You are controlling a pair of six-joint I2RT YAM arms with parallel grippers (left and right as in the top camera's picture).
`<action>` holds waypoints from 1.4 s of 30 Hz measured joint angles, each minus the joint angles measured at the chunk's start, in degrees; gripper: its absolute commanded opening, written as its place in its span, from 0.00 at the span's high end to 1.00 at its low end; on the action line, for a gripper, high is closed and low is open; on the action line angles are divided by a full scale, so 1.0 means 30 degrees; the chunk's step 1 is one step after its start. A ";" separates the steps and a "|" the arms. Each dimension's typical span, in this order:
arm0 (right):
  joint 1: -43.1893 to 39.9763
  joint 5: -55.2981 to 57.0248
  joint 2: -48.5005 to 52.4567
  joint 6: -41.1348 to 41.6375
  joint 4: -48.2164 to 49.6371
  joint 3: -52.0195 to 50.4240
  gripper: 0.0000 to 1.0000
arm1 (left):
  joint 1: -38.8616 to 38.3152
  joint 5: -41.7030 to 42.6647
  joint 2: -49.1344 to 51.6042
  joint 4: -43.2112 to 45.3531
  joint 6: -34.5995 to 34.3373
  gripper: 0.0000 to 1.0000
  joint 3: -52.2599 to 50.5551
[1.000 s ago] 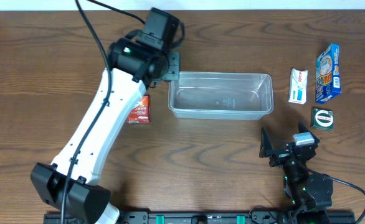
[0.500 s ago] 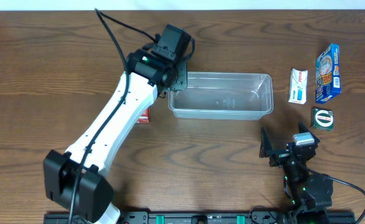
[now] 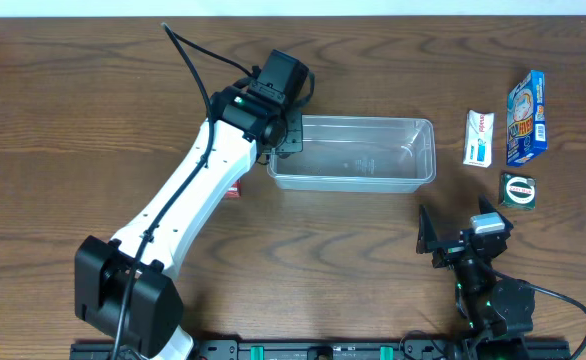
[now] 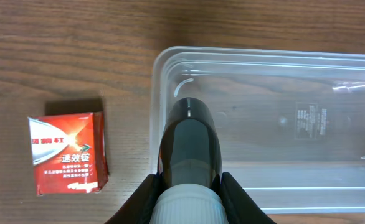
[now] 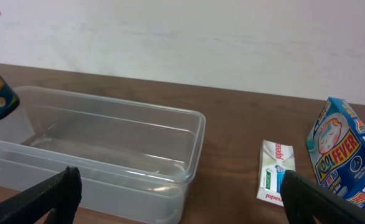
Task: Pack container
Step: 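Lift the bottle and carry it right over the clear container, then lower the bottle into the container's left end and release it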
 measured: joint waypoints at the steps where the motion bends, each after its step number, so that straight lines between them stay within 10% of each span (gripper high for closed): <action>1: 0.0000 0.0000 0.0000 0.0000 0.0000 0.0000 0.01 | -0.0095 0.0000 0.0000 0.0080 0.0044 0.73 0.0000; 42: 0.0000 0.0000 0.0007 0.0000 0.0000 0.0000 0.01 | -0.0809 -0.1093 0.1610 0.0328 0.0554 0.73 -0.0029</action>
